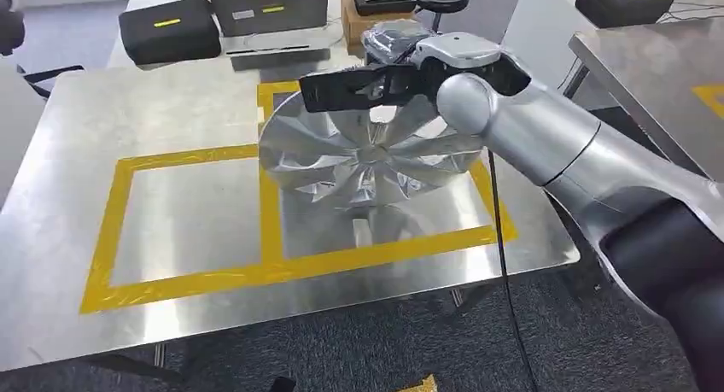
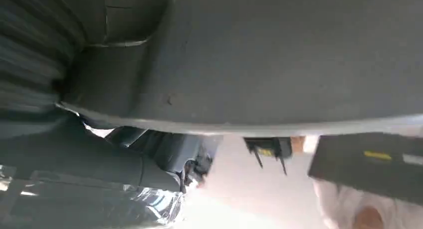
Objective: Take the parts from the cabinet and place them on the table.
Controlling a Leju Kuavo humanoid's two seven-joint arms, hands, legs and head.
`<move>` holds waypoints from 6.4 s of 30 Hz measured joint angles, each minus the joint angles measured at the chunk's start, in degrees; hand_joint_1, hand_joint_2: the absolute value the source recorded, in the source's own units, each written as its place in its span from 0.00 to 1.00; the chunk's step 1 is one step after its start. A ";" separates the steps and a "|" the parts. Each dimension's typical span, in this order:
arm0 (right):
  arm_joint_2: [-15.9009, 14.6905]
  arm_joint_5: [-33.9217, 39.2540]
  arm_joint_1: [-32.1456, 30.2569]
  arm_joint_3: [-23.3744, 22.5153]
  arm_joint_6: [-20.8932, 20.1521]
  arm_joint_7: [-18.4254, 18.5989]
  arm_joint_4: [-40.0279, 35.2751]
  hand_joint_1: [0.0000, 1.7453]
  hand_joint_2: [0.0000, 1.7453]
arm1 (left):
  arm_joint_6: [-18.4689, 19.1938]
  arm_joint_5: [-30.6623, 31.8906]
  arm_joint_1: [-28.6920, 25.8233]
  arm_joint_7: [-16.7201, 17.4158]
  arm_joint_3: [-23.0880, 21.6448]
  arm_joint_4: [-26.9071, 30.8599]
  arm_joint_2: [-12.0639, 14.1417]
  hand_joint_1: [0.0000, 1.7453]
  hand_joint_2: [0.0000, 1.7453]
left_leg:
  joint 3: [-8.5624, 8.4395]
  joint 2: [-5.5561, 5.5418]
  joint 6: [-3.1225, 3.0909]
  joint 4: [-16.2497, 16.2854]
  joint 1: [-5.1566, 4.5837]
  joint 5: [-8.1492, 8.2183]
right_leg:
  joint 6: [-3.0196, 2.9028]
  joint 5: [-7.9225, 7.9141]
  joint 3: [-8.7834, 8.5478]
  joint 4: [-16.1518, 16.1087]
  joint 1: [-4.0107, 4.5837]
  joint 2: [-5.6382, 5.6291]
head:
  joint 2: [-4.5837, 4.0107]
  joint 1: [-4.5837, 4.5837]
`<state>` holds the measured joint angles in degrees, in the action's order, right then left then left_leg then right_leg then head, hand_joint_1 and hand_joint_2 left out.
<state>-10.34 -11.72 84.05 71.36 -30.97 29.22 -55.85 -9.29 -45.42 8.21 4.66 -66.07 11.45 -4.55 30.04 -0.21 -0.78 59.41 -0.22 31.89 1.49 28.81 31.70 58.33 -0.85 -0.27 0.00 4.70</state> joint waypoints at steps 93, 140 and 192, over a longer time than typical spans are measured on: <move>-7.93 -10.04 6.82 -4.61 15.23 0.75 -9.55 1.00 1.00 | -2.38 -1.58 -0.05 -2.47 0.00 -0.04 0.11 0.00 1.00 | -0.27 0.23 0.17 -0.38 0.24 0.04 | -0.16 0.00 -0.21 -0.50 0.32 -0.01 | 0.00 -0.22; 6.71 35.79 15.10 14.03 -14.10 10.80 12.20 1.00 1.00 | -3.36 -5.97 -0.09 -4.83 0.09 -0.46 0.39 0.00 1.00 | -0.11 0.58 0.15 -0.43 0.29 0.07 | -0.20 -0.17 0.07 -0.50 0.33 -0.33 | 0.00 -0.33; 4.66 32.83 12.98 15.85 2.20 10.80 10.30 0.00 1.00 | -3.47 -4.18 -0.06 -6.84 0.04 -0.46 0.22 0.00 1.00 | -0.19 -0.02 0.18 -0.42 0.26 0.01 | -0.19 -0.18 -0.02 -0.42 0.33 -0.12 | 0.00 -0.35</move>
<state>-5.68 21.11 97.03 87.21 -28.76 40.02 -45.55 -12.76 -49.59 8.15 -2.19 -66.03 10.99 -4.33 29.85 -0.23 -0.60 58.99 0.05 31.90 1.30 28.63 31.67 57.92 -0.53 -0.40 0.00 4.35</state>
